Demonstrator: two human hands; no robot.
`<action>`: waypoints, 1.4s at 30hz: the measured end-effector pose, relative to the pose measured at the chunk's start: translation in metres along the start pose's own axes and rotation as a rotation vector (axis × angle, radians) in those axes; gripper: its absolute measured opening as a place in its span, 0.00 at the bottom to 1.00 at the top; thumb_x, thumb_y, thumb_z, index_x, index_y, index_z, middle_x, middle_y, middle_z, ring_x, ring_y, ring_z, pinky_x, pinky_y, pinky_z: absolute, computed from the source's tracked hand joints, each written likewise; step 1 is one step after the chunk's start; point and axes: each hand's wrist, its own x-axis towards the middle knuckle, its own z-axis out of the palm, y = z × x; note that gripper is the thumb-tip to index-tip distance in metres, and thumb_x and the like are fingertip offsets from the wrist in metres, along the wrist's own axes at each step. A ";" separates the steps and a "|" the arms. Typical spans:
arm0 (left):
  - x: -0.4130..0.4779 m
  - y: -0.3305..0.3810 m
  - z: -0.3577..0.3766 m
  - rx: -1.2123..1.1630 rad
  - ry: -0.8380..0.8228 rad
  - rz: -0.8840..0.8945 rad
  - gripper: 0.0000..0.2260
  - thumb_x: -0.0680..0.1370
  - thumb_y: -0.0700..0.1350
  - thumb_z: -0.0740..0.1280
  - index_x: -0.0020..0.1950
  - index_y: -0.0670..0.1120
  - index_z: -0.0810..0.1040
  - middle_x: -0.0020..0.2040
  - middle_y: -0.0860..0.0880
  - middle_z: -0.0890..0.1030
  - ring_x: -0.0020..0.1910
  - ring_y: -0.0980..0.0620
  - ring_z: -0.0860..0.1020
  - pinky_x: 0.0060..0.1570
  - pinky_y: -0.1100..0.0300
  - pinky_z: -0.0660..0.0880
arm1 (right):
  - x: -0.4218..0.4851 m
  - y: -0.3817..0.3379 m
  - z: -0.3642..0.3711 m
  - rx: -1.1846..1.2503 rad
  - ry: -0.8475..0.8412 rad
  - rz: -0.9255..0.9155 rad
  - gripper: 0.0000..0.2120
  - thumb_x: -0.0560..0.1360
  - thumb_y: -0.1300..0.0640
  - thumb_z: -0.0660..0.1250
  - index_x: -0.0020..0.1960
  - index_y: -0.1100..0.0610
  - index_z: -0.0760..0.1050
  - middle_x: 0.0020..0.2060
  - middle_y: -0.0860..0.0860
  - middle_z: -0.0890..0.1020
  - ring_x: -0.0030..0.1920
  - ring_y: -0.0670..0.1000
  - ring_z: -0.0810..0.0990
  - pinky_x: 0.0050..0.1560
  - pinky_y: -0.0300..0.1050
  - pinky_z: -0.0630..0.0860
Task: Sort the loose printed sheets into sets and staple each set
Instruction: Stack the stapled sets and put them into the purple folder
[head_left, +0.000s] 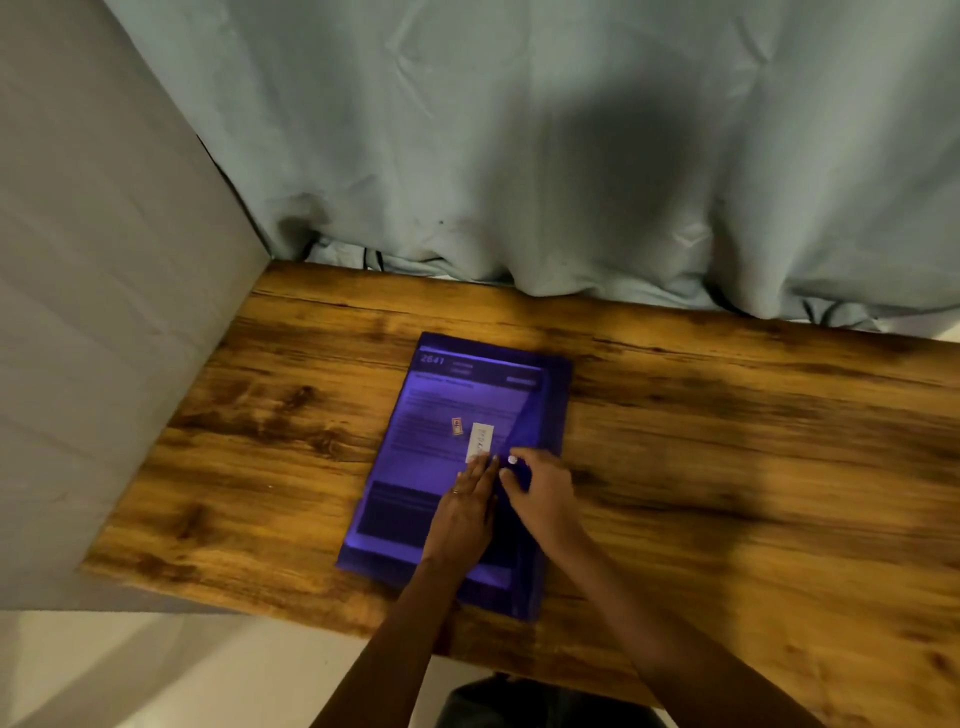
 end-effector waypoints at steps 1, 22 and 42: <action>0.000 -0.001 0.000 -0.025 -0.005 0.002 0.24 0.81 0.41 0.54 0.77 0.44 0.53 0.77 0.48 0.54 0.76 0.49 0.54 0.73 0.58 0.52 | -0.001 0.003 0.003 -0.078 -0.028 -0.038 0.16 0.75 0.57 0.66 0.61 0.60 0.76 0.56 0.56 0.79 0.58 0.55 0.76 0.60 0.45 0.71; 0.003 0.004 0.001 0.165 0.062 0.000 0.24 0.78 0.44 0.54 0.74 0.42 0.62 0.73 0.47 0.60 0.73 0.51 0.63 0.69 0.60 0.54 | -0.008 0.019 0.011 -0.667 -0.157 -0.305 0.23 0.77 0.55 0.64 0.69 0.62 0.68 0.64 0.55 0.74 0.61 0.54 0.74 0.59 0.47 0.74; 0.033 0.079 0.038 0.121 0.013 0.047 0.25 0.83 0.50 0.51 0.78 0.46 0.48 0.78 0.49 0.50 0.77 0.54 0.46 0.71 0.63 0.42 | -0.016 0.166 -0.131 -0.310 0.201 0.252 0.33 0.74 0.60 0.65 0.75 0.61 0.57 0.75 0.60 0.55 0.74 0.61 0.53 0.73 0.50 0.54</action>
